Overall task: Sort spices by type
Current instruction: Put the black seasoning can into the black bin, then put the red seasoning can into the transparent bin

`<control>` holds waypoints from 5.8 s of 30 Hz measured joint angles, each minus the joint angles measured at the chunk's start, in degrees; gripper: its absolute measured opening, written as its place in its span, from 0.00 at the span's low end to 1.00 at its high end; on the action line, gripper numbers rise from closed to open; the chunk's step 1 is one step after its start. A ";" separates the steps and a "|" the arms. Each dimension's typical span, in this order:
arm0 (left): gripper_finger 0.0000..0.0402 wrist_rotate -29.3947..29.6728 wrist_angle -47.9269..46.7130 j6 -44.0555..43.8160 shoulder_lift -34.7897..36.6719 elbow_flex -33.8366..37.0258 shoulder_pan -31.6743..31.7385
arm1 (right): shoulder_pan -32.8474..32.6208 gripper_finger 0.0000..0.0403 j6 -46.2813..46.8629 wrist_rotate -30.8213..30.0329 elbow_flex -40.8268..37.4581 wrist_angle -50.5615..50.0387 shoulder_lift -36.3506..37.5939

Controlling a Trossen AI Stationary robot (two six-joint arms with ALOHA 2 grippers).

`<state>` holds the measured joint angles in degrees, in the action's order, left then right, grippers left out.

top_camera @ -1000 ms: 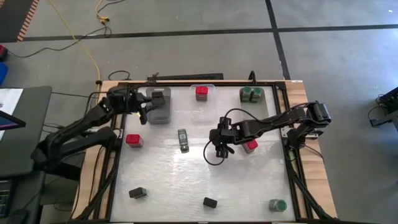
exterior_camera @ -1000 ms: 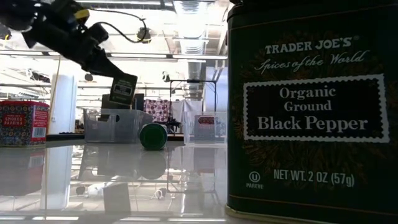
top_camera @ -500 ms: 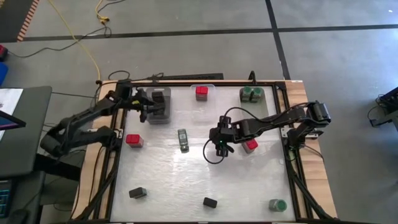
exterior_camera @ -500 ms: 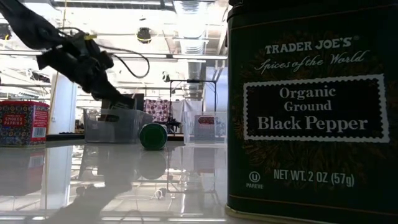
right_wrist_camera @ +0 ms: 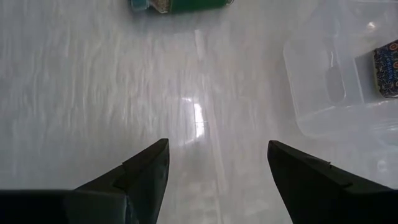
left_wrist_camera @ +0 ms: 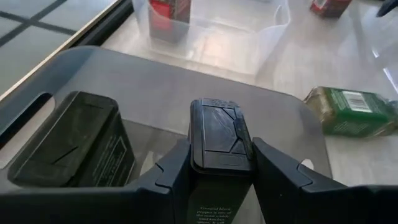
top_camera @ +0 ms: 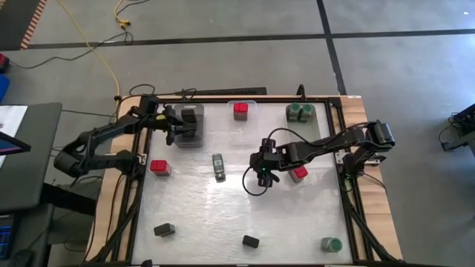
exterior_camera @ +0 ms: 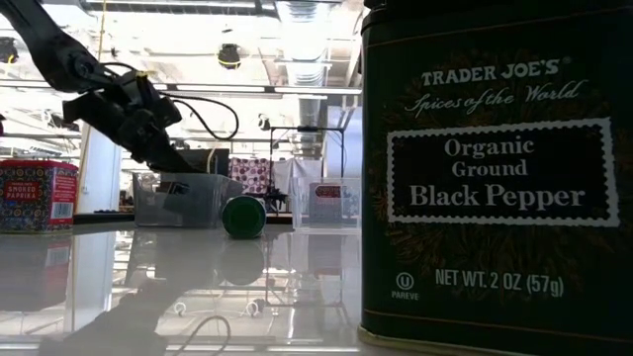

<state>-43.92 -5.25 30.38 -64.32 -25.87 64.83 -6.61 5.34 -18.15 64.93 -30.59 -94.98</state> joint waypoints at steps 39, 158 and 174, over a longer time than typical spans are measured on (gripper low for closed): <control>0.33 -6.85 4.13 2.49 -7.95 -0.15 6.90 | 0.00 0.74 -1.10 0.05 0.00 1.31 0.00; 0.51 63.51 -2.70 -44.93 18.80 -0.07 -78.20 | 0.99 0.74 12.56 0.02 -7.39 15.54 0.20; 0.51 63.69 -0.10 -48.58 13.60 -0.09 -82.72 | -11.25 0.74 31.89 -8.04 16.16 -30.00 0.22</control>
<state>19.77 -5.35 -18.21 -50.72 -25.96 -17.89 -17.86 37.23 -26.20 81.09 -60.59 -94.76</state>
